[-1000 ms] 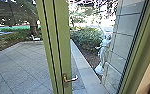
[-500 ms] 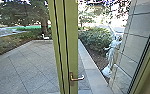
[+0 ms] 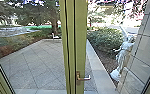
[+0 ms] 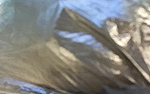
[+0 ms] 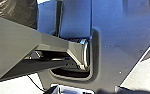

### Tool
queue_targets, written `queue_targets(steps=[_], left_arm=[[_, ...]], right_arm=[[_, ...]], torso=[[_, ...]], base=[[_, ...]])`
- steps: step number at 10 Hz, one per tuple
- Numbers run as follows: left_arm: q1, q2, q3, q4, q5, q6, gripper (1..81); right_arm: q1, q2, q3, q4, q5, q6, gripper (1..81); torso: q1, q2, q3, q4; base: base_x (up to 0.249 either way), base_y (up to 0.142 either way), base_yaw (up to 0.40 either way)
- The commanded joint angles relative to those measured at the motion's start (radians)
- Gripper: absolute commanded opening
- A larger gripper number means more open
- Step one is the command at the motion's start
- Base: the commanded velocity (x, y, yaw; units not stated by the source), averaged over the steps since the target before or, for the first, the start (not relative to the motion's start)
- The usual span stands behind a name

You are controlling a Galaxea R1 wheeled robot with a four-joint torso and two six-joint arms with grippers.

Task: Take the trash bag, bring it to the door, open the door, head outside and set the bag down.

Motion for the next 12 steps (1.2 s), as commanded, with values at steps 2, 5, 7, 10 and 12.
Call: queue_targets(steps=[2,5,7,10,12], left_arm=[[-0.043,-0.003,0.001,0.015,0.056,0.009,1.0],[-0.045,-0.001,0.001,0.026,0.056,0.009,1.0],[-0.045,0.0,0.001,0.027,0.056,0.009,1.0],[-0.045,-0.001,0.0,0.027,0.056,0.009,1.0],[-0.045,0.0,0.0,0.027,0.056,0.009,1.0]], right_arm=[[0.036,0.008,0.013,-0.006,-0.064,-0.003,81.1],[0.037,0.008,0.013,-0.006,-0.064,-0.003,81.1],[0.036,0.008,0.012,-0.006,-0.064,-0.003,81.1],[0.037,0.01,0.009,-0.006,-0.064,-0.003,81.1],[0.036,0.01,0.009,-0.006,-0.064,-0.003,81.1]], torso=[[0.0,0.0,0.0,0.0],[0.0,0.0,0.0,0.0],[0.0,0.0,0.0,0.0],[0.0,0.0,0.0,0.0],[0.0,0.0,0.0,0.0]], base=[[0.0,0.0,0.224],[0.0,0.0,0.198],[0.0,0.0,0.176],[0.0,0.0,0.175],[0.0,0.0,0.175]])
